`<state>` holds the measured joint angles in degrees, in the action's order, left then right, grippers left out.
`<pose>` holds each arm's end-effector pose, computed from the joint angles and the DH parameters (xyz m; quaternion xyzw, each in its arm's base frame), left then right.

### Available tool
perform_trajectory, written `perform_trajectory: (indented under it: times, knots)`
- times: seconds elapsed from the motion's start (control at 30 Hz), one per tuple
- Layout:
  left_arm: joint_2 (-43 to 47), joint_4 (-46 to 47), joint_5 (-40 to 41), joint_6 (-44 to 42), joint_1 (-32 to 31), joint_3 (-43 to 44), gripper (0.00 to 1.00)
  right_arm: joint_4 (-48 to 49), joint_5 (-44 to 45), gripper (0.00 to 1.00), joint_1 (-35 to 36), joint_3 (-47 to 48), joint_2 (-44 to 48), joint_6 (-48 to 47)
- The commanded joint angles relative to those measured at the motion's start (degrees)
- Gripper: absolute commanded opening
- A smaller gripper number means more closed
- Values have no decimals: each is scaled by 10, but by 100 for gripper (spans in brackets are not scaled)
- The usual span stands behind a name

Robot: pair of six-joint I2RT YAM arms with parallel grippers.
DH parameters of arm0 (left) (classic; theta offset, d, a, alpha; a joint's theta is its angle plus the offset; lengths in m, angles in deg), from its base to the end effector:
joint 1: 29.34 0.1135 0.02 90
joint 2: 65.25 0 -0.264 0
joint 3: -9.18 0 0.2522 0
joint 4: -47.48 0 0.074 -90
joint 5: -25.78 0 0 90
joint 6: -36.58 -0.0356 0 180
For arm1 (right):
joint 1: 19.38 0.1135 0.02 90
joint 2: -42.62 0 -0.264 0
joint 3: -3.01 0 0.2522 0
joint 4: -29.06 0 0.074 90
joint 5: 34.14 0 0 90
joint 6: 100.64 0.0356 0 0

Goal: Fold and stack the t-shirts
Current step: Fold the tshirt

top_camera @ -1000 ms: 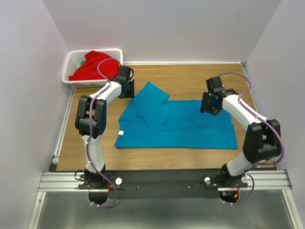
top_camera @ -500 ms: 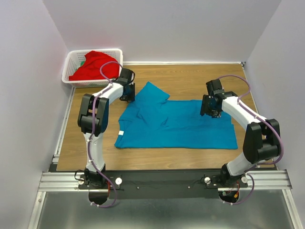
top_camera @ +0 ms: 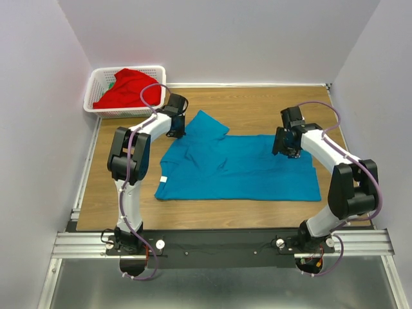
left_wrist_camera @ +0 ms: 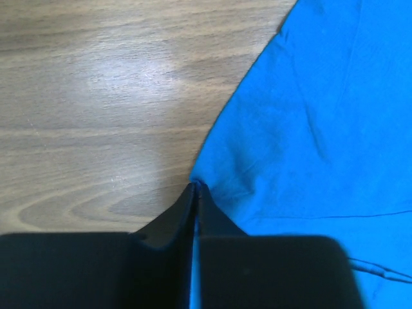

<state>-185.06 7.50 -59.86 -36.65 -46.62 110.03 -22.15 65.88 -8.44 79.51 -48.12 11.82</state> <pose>0.4269 -0.1300 0.1668 -0.0059 0.9628 -0.0433 0.2666 0.3087 0.0534 0.2162 0.1162 0.9666 -0.0209 0.2274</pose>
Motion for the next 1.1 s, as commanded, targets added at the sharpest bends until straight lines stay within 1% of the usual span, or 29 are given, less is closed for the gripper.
perform_trajectory:
  times: [0.0, 0.1, 0.2, 0.23, 0.3, 0.33, 0.43, 0.53, 0.63, 0.87, 0.97, 1.07]
  knots:
    - [-2, -27, 26, -4, -2, -24, 1, 22, 26, 63, -28, 33, -24, 12]
    - [5, -17, 35, -8, -1, -25, 0, 37, 13, 63, -61, 44, -34, 15]
    - [19, 2, 39, -9, 0, -28, 0, 57, -16, 62, -137, 58, -64, 22]
    - [21, 18, 36, -9, 2, -30, 0, 61, -38, 62, -152, 67, -71, 28]
    - [28, 40, 29, -9, 4, -43, 0, 70, -52, 62, -180, 73, -84, 27]
    - [30, 49, 19, -9, 6, -47, 0, 83, -51, 62, -199, 74, -89, 24]
    - [31, 74, 14, -10, 8, -59, 0, 105, -48, 59, -223, 88, -115, -14]
    - [34, 82, 17, -11, 12, -68, 0, 120, -38, 57, -233, 102, -135, -49]
    - [29, 76, 16, -11, 14, -62, 0, 125, -41, 53, -238, 125, -158, -84]
    - [34, 72, 26, -13, 15, -55, 0, 139, -92, 50, -239, 166, -197, -152]
    - [32, 71, 20, -13, 14, -54, 0, 139, -97, 50, -239, 182, -217, -164]
    - [31, 71, 19, -13, 14, -54, 0, 139, -132, 50, -239, 195, -236, -180]
